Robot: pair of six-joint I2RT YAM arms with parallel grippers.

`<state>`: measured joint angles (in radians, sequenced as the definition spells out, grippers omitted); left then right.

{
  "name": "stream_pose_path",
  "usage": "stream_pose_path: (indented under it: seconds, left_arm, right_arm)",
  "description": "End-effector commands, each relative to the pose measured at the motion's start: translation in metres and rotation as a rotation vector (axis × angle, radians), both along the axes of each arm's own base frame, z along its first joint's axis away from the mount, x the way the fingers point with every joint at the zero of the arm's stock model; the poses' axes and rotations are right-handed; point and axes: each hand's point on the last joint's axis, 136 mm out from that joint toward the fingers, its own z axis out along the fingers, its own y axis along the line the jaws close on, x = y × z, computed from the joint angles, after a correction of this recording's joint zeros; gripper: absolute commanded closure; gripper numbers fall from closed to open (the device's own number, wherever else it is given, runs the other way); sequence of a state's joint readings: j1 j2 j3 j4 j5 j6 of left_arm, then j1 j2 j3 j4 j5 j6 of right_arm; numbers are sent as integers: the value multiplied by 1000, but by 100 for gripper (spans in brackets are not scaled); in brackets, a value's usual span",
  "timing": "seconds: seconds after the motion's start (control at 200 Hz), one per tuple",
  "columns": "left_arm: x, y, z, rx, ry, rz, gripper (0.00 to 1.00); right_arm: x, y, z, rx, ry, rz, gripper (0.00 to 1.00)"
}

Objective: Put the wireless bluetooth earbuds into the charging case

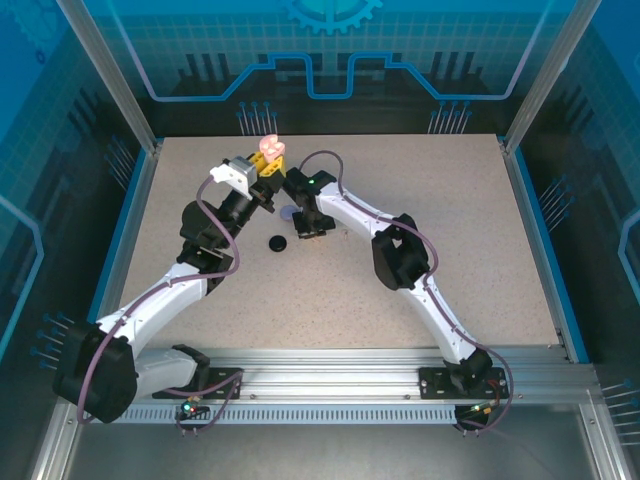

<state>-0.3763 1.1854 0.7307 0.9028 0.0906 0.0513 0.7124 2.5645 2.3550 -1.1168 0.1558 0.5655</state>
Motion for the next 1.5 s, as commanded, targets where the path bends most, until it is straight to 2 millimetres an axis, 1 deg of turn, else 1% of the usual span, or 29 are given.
stream_pose_path:
  seconds: [0.0,0.105,0.16,0.175,0.18,0.19,0.26,0.455,0.55,0.565,0.595,0.685,0.745,0.845,0.965,1.106,1.246,1.496]
  left_arm:
    - [-7,-2,19,-26,-44,-26,100]
    - [-7,-5,18,-19,-45,-38,100]
    - [-8,-7,18,-13,-47,-48,100]
    - [-8,-7,19,-12,-50,-51,100]
    - [-9,-7,19,-12,-52,-52,100]
    - [-9,-7,19,-11,-52,-53,100]
    - [-10,-9,23,-7,-63,-67,100]
    - [-15,-21,28,16,-96,-116,100]
    - [-18,-32,28,45,-108,-149,100]
    - [-19,-34,27,49,-109,-152,100]
    - [-20,-38,27,57,-115,-157,100]
    - [-23,-49,24,87,-130,-165,100]
    - [-25,-55,23,96,-137,-165,100]
    - [-24,-59,23,83,-140,-155,100]
    - [-19,-64,22,66,-141,-137,100]
    - [-12,-66,22,26,-128,-129,100]
    - [-8,-68,24,-10,-125,-130,100]
    - [-7,-72,25,-17,-126,-140,100]
  right_arm:
    - [1,-2,36,49,-33,-18,92]
    - [9,-7,70,108,-84,-41,92]
    - [12,-12,92,143,-119,-53,92]
    - [13,-14,94,146,-122,-58,92]
    - [13,-14,101,156,-133,-60,92]
    - [13,-15,109,167,-146,-61,92]
    - [17,-25,140,213,-199,-81,92]
    - [15,-56,239,400,-369,-142,91]
    - [7,-73,292,515,-474,-164,89]
    - [7,-75,296,525,-486,-169,89]
    - [2,-80,314,560,-524,-170,88]
    - [-10,-93,357,640,-617,-176,87]
    - [-19,-100,382,687,-677,-176,87]
    - [-35,-106,417,785,-756,-172,86]
    - [-50,-106,446,928,-815,-168,85]
    - [-61,-100,465,1088,-840,-165,85]
    - [-67,-88,471,1197,-807,-156,85]
    - [-69,-59,464,1272,-734,-127,85]
